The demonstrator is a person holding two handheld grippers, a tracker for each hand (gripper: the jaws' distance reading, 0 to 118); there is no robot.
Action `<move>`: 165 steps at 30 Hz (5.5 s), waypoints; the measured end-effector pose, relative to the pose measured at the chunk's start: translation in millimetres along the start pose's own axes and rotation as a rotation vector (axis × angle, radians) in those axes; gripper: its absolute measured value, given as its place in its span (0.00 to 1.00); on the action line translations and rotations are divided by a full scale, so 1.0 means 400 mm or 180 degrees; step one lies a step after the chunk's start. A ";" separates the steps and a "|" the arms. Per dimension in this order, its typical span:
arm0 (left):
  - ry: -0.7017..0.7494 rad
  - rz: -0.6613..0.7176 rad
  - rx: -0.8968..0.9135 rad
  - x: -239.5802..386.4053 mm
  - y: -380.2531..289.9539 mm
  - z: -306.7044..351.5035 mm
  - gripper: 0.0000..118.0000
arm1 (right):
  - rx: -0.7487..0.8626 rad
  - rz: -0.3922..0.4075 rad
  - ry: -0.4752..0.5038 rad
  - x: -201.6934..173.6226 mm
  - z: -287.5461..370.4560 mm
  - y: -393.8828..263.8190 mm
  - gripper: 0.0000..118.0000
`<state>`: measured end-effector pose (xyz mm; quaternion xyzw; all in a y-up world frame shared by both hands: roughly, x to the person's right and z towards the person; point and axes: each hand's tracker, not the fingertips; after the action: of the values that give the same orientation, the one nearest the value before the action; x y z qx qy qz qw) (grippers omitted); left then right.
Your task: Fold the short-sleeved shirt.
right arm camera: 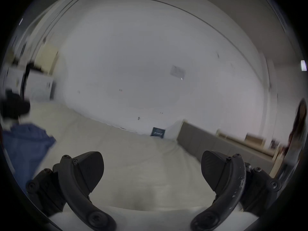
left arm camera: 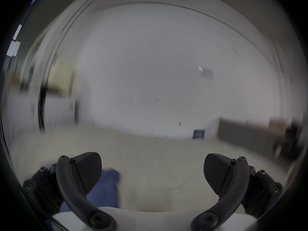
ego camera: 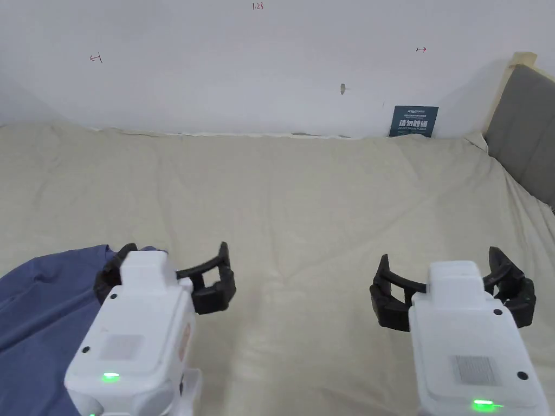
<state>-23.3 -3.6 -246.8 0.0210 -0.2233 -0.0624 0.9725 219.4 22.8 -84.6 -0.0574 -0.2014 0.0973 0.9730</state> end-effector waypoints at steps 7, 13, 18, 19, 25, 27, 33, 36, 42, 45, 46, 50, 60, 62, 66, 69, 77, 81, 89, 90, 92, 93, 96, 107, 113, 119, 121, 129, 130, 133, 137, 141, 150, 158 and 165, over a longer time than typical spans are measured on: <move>0.0092 -0.0350 0.0012 0.040 -0.031 -0.004 1.00 | -0.0081 -0.0292 0.0166 -0.003 -0.001 -0.008 1.00; 0.0137 -0.0236 0.0057 0.021 -0.030 0.003 1.00 | -0.0076 -0.0282 0.0156 -0.009 0.002 -0.007 1.00; 0.0161 -0.0185 0.0056 0.013 -0.029 0.004 1.00 | -0.0077 -0.0289 0.0149 -0.008 0.003 -0.003 1.00; 0.0165 -0.0183 0.0060 0.011 -0.029 0.004 1.00 | -0.0077 -0.0292 0.0146 -0.009 0.003 -0.002 1.00; 0.0172 -0.0148 0.0053 0.007 -0.024 0.004 1.00 | -0.0066 -0.0279 0.0138 -0.011 0.005 0.001 1.00; 0.0172 -0.0147 0.0063 0.006 -0.023 0.005 1.00 | -0.0067 -0.0277 0.0139 -0.010 0.006 0.002 1.00; 0.0168 -0.0151 0.0088 0.006 -0.020 0.006 1.00 | -0.0054 -0.0264 0.0115 -0.007 0.007 0.006 1.00; 0.0171 -0.0141 0.0101 0.004 -0.017 0.007 1.00 | -0.0056 -0.0271 0.0112 -0.004 0.007 0.008 1.00; 0.0167 -0.0124 0.0121 0.001 -0.011 0.007 1.00 | -0.0051 -0.0252 0.0094 -0.003 0.008 0.010 1.00; 0.0165 -0.0130 0.0126 0.002 -0.012 0.004 1.00 | -0.0050 -0.0247 0.0091 -0.003 0.008 0.011 1.00; 0.0165 -0.0131 0.0129 0.002 -0.012 0.004 1.00 | -0.0050 -0.0244 0.0093 -0.002 0.009 0.011 1.00; 0.0057 -0.0091 0.0128 0.001 -0.010 0.009 0.76 | -0.0066 -0.0235 0.0117 -0.001 0.011 0.014 0.89; -0.0010 -0.0095 0.0003 0.009 -0.005 0.015 0.00 | -0.0092 -0.0125 0.0222 -0.019 0.008 0.029 0.01; 0.0017 -0.0064 -0.0017 -0.004 -0.007 0.016 0.00 | -0.0091 -0.0145 0.0259 -0.027 -0.003 0.032 0.01; 0.0222 -0.0077 -0.0054 -0.071 -0.017 0.022 0.00 | -0.0099 -0.0215 0.0422 -0.071 -0.043 0.049 0.01; 0.0461 -0.0125 -0.0088 -0.153 -0.023 0.042 0.00 | -0.0062 -0.0224 0.0637 -0.141 -0.082 0.072 0.01; 0.1355 -0.0214 -0.0247 -0.447 -0.046 0.146 0.00 | 0.0074 -0.0218 0.1417 -0.417 -0.155 0.134 0.01; 0.1789 -0.0231 -0.0330 -0.581 -0.050 0.225 0.00 | 0.0073 -0.0209 0.1775 -0.548 -0.158 0.148 0.01; 0.2028 -0.0185 -0.0578 -0.720 -0.070 0.317 0.00 | 0.0007 -0.0151 0.2096 -0.671 -0.139 0.140 0.01; 0.1998 -0.0149 -0.0625 -0.727 -0.073 0.316 0.00 | -0.0002 -0.0145 0.2103 -0.668 -0.139 0.137 0.01; 0.1903 -0.0016 -0.0730 -0.733 -0.081 0.303 0.00 | -0.0016 -0.0139 0.2100 -0.663 -0.139 0.135 0.01; 0.1837 0.0056 -0.0813 -0.735 -0.085 0.289 0.00 | -0.0021 -0.0135 0.2083 -0.660 -0.140 0.134 0.01; 0.1618 0.0254 -0.1091 -0.740 -0.101 0.227 0.00 | -0.0040 -0.0117 0.2017 -0.627 -0.149 0.126 0.01; 0.0831 0.0434 -0.2413 -0.710 -0.295 -0.192 1.00 | -0.0283 -0.0044 0.1528 -0.483 -0.240 0.056 0.01; 0.0613 0.0204 -0.3047 -0.668 -0.475 -0.346 0.82 | -0.0495 0.0036 0.1326 -0.419 -0.288 -0.001 0.01; 0.0601 0.0773 -0.3045 -0.668 -0.500 -0.337 0.20 | -0.0666 0.0059 0.1171 -0.357 -0.315 -0.046 0.01; 0.0580 0.0585 -0.3045 -0.660 -0.494 -0.319 0.04 | -0.0721 -0.0017 0.1138 -0.338 -0.317 -0.052 0.01; 0.0329 0.0893 -0.2518 -0.605 -0.298 -0.240 0.04 | -0.0698 -0.0162 0.1037 -0.266 -0.249 -0.039 0.01; 0.0258 0.1033 -0.2376 -0.598 -0.252 -0.232 0.04 | -0.0672 -0.0182 0.1018 -0.254 -0.235 -0.035 0.01; -0.0034 0.1240 -0.2099 -0.556 -0.125 -0.231 0.04 | -0.0601 -0.0273 0.0947 -0.212 -0.199 -0.021 0.01; -0.0534 0.0704 -0.1602 -0.408 0.069 -0.239 0.04 | -0.0499 -0.0356 0.0788 -0.149 -0.147 -0.004 0.01; -0.1017 0.0368 -0.1138 -0.243 0.254 -0.256 0.04 | -0.0462 -0.0344 0.0567 -0.084 -0.100 0.005 0.01; -0.1784 0.0048 -0.0877 0.074 0.391 -0.295 0.04 | -0.0372 -0.0340 0.0181 0.061 0.004 -0.012 0.01; -0.2268 0.0120 -0.1708 0.249 0.155 -0.310 0.04 | -0.0512 -0.0329 -0.0038 0.139 0.045 -0.056 0.01; -0.2047 -0.0046 -0.2795 0.357 -0.155 -0.339 0.04 | -0.0689 -0.0395 -0.0049 0.145 0.032 -0.097 0.01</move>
<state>156.5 -81.9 -311.2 -0.4058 -0.4623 -0.1596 0.7721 272.8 -1.6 -45.0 -0.1487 -0.2213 0.0150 0.9637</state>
